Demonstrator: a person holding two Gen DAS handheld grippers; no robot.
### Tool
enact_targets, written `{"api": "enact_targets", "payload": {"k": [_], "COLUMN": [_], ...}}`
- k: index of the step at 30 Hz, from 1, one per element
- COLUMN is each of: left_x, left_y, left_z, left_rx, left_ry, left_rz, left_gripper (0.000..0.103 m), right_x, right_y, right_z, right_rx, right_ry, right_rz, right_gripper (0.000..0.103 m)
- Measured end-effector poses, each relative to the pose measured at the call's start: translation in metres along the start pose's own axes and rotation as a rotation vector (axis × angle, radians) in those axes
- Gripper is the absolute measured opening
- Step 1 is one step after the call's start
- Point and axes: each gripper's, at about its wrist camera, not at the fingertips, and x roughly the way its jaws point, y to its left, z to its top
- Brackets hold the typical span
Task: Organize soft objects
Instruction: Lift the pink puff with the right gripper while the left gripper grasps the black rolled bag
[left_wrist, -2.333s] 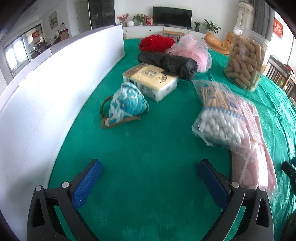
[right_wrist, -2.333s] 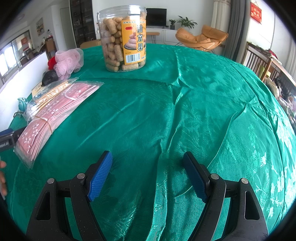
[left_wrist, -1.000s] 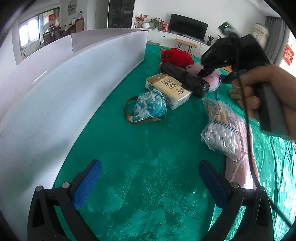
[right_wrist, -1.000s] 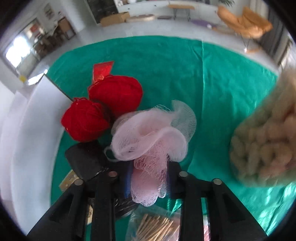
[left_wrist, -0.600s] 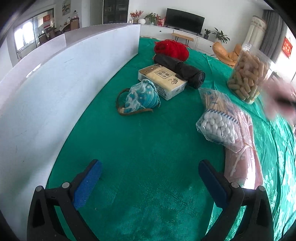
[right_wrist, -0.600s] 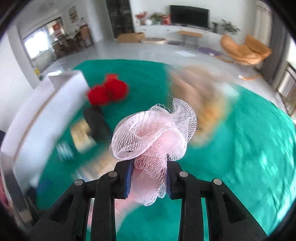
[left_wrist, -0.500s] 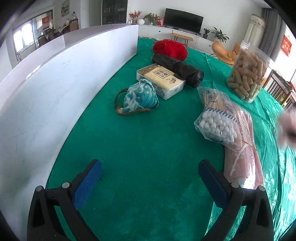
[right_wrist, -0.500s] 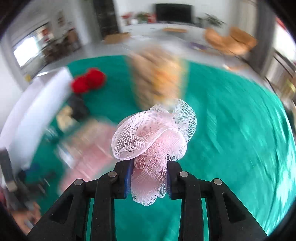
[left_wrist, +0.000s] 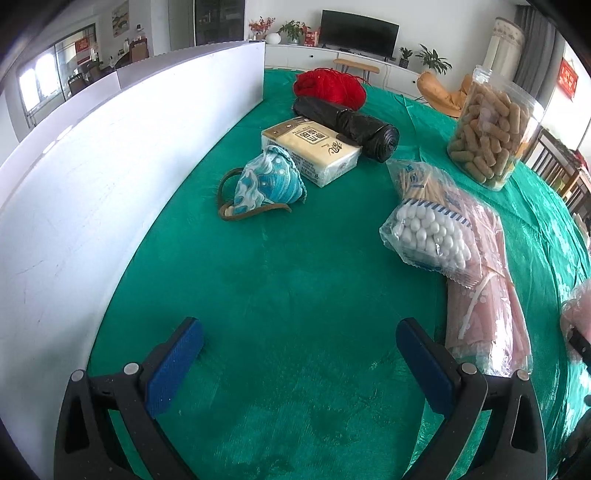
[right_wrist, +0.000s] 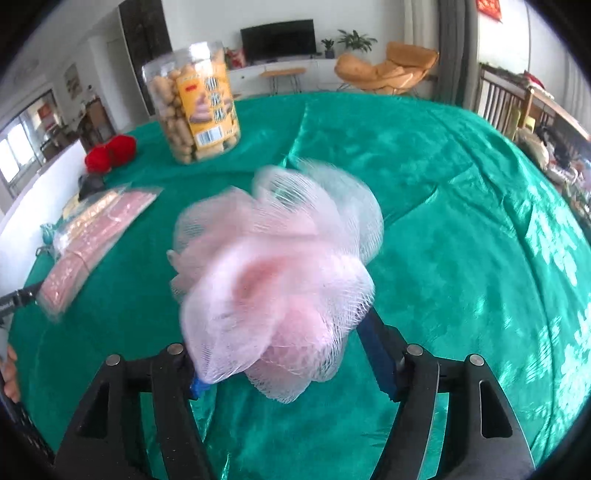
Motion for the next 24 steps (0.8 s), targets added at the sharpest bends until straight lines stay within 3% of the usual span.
{"api": "enact_targets", "payload": {"k": [7, 24], "left_x": [0.003, 0.007], "left_y": [-0.004, -0.012], "left_z": [0.002, 0.001], "left_rx": [0.019, 0.066], "left_ry": [-0.002, 0.002], "left_rz": [0.007, 0.050], "left_gripper": [0.103, 0.103], "right_x": [0.006, 0.007], "right_y": [0.017, 0.014], "right_z": [-0.003, -0.004], "right_rx": [-0.080, -0.074], "right_ry": [0.011, 0.012], "right_rz": [-0.076, -0.075], "right_gripper": [0.079, 0.081]}}
